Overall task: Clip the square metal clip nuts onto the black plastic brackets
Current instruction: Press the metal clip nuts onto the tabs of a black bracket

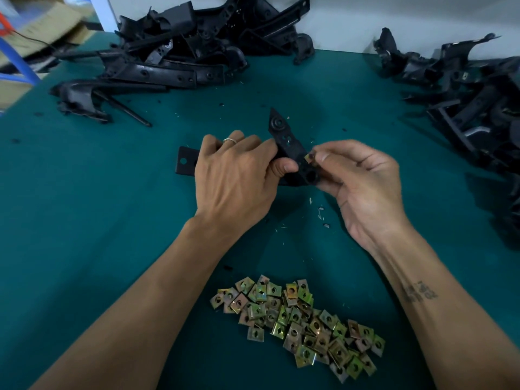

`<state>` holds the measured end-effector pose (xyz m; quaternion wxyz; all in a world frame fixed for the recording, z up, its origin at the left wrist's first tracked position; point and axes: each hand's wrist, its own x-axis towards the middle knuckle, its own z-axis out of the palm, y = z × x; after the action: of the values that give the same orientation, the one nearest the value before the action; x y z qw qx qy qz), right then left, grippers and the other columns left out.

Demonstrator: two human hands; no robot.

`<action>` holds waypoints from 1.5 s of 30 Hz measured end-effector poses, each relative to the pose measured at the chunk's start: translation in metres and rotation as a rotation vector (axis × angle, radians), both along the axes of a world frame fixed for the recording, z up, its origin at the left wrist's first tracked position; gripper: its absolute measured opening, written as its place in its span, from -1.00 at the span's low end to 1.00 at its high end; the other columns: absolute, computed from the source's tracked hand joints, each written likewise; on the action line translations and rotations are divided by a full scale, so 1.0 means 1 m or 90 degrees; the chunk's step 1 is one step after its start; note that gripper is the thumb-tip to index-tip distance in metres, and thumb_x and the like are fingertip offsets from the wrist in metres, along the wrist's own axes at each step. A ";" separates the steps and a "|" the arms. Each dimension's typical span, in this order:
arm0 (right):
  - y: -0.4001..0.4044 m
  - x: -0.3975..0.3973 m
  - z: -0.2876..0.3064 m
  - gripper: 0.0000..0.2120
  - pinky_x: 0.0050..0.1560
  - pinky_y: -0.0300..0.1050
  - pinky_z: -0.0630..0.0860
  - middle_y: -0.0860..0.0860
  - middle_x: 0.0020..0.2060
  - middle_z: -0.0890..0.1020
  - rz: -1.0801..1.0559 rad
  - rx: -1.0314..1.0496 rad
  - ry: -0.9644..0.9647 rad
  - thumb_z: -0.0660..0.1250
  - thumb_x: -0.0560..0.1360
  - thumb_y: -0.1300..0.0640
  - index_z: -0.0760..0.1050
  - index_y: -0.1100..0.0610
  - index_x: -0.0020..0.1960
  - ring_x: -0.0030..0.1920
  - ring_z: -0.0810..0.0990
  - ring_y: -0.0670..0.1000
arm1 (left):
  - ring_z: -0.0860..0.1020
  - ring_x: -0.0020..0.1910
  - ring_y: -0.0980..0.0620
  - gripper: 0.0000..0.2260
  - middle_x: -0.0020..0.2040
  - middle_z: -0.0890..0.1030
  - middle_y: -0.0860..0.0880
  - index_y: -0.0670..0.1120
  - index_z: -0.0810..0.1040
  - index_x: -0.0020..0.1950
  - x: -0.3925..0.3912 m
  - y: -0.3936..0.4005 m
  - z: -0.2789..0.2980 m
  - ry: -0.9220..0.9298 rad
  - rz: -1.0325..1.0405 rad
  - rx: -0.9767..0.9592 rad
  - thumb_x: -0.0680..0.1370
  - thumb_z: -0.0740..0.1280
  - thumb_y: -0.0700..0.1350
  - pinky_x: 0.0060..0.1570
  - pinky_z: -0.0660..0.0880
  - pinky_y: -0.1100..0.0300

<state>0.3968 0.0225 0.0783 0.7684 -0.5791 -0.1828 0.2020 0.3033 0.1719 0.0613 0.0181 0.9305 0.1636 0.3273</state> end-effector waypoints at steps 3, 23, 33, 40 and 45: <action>0.003 -0.005 -0.004 -0.95 0.10 0.21 0.64 0.15 -0.16 0.72 0.019 -0.056 0.006 0.45 0.50 0.32 0.66 0.20 -0.08 -0.10 0.70 0.17 | 0.51 -0.18 -0.12 -0.53 -0.24 0.60 0.01 0.00 0.57 -0.08 0.001 0.000 0.000 0.006 0.000 0.012 0.66 0.02 0.27 -0.12 0.26 -0.01; 0.008 -0.002 -0.003 -0.92 0.06 0.21 0.67 0.28 -0.16 0.65 -0.004 0.015 0.209 0.32 0.51 0.46 0.58 0.35 -0.10 -0.15 0.68 0.19 | 0.52 -0.19 -0.13 -0.50 -0.26 0.59 -0.02 -0.02 0.54 -0.16 0.004 -0.011 0.000 0.029 0.006 0.066 0.66 0.03 0.29 -0.14 0.24 0.01; -0.008 0.009 -0.002 -0.85 -0.03 0.04 0.67 0.16 -0.22 0.67 -0.040 0.023 0.098 0.30 0.55 0.42 0.61 0.32 -0.13 -0.17 0.67 0.10 | 0.51 -0.16 -0.11 -0.51 -0.23 0.60 0.02 -0.01 0.57 -0.12 -0.004 -0.006 0.001 0.008 0.038 0.034 0.66 0.03 0.29 -0.10 0.26 -0.01; 0.002 -0.002 -0.005 -0.88 0.07 0.06 0.65 0.21 -0.15 0.69 0.009 0.010 0.102 0.30 0.58 0.39 0.61 0.35 -0.08 -0.07 0.66 0.15 | 0.51 -0.15 -0.12 -0.49 -0.19 0.61 0.02 0.01 0.60 -0.05 -0.001 -0.006 -0.001 0.014 0.026 0.047 0.66 0.00 0.31 -0.09 0.26 -0.01; 0.005 -0.005 -0.007 -0.86 0.09 0.12 0.63 0.20 -0.21 0.68 -0.005 -0.009 0.070 0.30 0.59 0.39 0.60 0.33 -0.12 -0.14 0.65 0.14 | 0.51 -0.15 -0.12 -0.50 -0.20 0.61 0.01 0.01 0.60 -0.07 0.000 -0.006 0.000 0.011 0.024 0.043 0.66 0.01 0.30 -0.10 0.26 -0.02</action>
<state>0.3918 0.0277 0.0710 0.7739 -0.5732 -0.1368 0.2320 0.3029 0.1662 0.0616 -0.0210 0.9302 0.1701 0.3245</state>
